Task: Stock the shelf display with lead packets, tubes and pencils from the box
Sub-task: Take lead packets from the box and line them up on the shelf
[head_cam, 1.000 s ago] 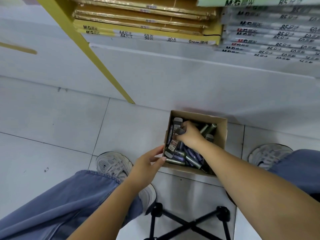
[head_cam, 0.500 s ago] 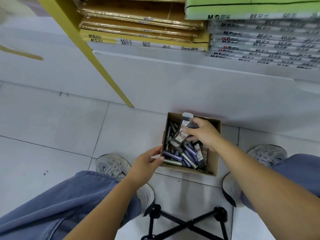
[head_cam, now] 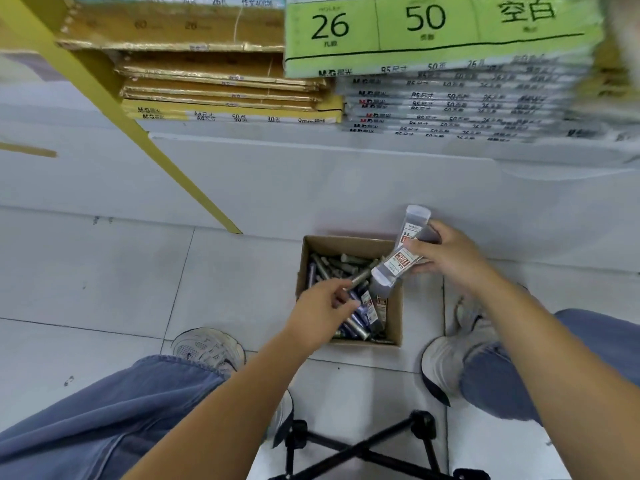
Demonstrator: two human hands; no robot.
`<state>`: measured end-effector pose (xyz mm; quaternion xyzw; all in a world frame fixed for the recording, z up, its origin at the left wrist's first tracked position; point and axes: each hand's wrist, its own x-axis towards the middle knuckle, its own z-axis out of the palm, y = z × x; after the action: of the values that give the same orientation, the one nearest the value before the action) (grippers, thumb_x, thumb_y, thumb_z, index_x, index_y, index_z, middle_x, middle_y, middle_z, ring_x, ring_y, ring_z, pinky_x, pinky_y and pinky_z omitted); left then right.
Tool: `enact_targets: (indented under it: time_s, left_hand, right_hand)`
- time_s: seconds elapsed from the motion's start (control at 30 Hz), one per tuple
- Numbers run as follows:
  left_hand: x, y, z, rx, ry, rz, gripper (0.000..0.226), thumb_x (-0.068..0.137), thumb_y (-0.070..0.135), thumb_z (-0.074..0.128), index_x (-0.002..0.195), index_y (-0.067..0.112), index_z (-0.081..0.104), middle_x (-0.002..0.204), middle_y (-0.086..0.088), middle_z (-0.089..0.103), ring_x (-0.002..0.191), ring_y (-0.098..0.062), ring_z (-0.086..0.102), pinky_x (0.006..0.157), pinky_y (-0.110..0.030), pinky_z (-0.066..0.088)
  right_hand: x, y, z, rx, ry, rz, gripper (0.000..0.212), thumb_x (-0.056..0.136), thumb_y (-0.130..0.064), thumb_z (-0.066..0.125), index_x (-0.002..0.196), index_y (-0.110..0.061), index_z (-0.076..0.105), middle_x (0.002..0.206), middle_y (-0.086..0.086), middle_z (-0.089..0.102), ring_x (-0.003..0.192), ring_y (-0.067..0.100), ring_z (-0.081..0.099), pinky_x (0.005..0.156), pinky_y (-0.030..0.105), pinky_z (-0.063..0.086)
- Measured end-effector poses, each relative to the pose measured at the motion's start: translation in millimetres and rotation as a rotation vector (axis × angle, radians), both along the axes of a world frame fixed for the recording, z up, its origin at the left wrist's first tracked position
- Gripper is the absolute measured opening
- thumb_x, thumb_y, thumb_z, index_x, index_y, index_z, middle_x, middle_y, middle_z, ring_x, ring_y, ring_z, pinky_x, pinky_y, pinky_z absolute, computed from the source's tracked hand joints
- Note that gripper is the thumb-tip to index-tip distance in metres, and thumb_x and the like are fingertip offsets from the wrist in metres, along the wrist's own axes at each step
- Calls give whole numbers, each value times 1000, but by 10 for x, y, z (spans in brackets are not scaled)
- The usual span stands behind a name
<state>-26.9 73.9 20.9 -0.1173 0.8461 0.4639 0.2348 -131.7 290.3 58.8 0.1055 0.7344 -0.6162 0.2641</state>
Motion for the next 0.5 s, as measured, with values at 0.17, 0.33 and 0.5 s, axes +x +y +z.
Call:
enact_targets:
  time_s: [0.17, 0.33, 0.5]
  left_hand:
    - [-235, 340, -363, 29, -266, -31, 57, 93, 35, 68, 142, 13, 50, 122, -3, 65, 111, -17, 61, 91, -22, 44]
    - [-324, 463, -606, -24, -298, -3, 71, 85, 40, 76, 145, 16, 48, 133, -4, 63, 112, -19, 63, 92, -29, 53]
    - [-439, 517, -644, -329, -315, -132, 65, 77, 66, 69, 126, 24, 64, 105, 1, 74, 86, -17, 66, 70, -28, 48]
  right_hand:
    - [143, 421, 9, -92, -168, -2, 28, 89, -1, 62, 107, -23, 63, 95, 12, 70, 78, 26, 73, 59, 34, 59]
    - [242, 581, -88, -180, -248, -66, 32, 90, -1, 60, 113, -23, 62, 92, 12, 67, 75, 24, 72, 60, 35, 59]
    - [232, 575, -176, -203, -257, -78, 35, 89, -2, 63, 117, -23, 62, 86, 7, 71, 79, 24, 71, 65, 38, 60]
